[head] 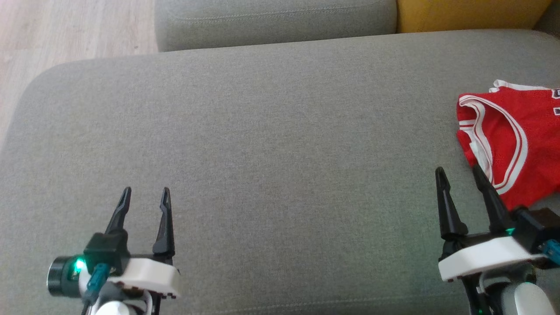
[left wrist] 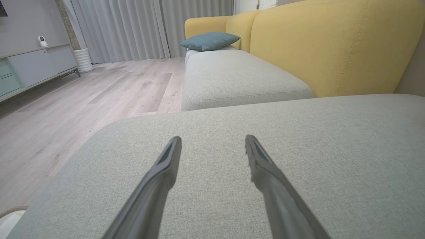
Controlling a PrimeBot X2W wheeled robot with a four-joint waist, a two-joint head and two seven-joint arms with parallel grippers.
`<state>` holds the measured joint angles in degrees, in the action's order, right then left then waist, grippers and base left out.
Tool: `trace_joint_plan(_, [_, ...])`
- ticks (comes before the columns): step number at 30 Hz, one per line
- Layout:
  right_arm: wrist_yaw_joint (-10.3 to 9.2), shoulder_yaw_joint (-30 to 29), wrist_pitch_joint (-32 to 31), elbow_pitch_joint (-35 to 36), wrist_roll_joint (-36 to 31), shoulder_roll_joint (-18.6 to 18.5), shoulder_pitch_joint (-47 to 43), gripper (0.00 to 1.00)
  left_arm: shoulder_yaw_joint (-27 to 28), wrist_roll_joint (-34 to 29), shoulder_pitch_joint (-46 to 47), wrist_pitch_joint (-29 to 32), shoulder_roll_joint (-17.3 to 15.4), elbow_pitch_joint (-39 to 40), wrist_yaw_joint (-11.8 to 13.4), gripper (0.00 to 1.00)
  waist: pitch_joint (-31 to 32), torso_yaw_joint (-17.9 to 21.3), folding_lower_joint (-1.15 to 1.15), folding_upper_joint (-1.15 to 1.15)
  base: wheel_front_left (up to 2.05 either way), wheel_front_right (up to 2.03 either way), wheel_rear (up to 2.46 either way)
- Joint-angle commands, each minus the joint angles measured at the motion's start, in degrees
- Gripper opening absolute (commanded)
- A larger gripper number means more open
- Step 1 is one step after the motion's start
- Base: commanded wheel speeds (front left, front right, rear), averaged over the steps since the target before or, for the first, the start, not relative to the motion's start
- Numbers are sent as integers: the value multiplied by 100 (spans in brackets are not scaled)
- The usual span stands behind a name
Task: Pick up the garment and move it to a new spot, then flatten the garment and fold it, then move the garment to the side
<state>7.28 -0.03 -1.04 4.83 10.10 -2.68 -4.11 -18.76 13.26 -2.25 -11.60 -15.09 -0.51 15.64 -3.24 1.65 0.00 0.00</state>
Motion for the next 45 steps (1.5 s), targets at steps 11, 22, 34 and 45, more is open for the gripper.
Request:
trace_joint_plan(11, [21, 184, -17, 248, 78, -20, 136, 100, 158, 19, 229, 33, -168, 226, 54, 100, -6, 10, 0, 0, 0, 0, 0])
trace_joint_plan(22, [1, 85, 6, -348, 348, -10, -28, 0, -74, 256, -68, 76, 50, -237, -50, 0, -15, 9, 0, 0, 0, 0, 0])
trace_joint_plan(34, [3, 86, 7, -515, 1197, -70, 90, 0, 125, 1070, 33, 204, 118, -376, -284, 0, 17, -8, 0, 0, 0, 0, 0])
trace_joint_plan(45, [5, 72, 0, -651, 1954, -109, 183, 0, 313, 1802, 124, 325, 190, -500, -495, 0, 47, -24, 0, 0, 0, 0, 0])
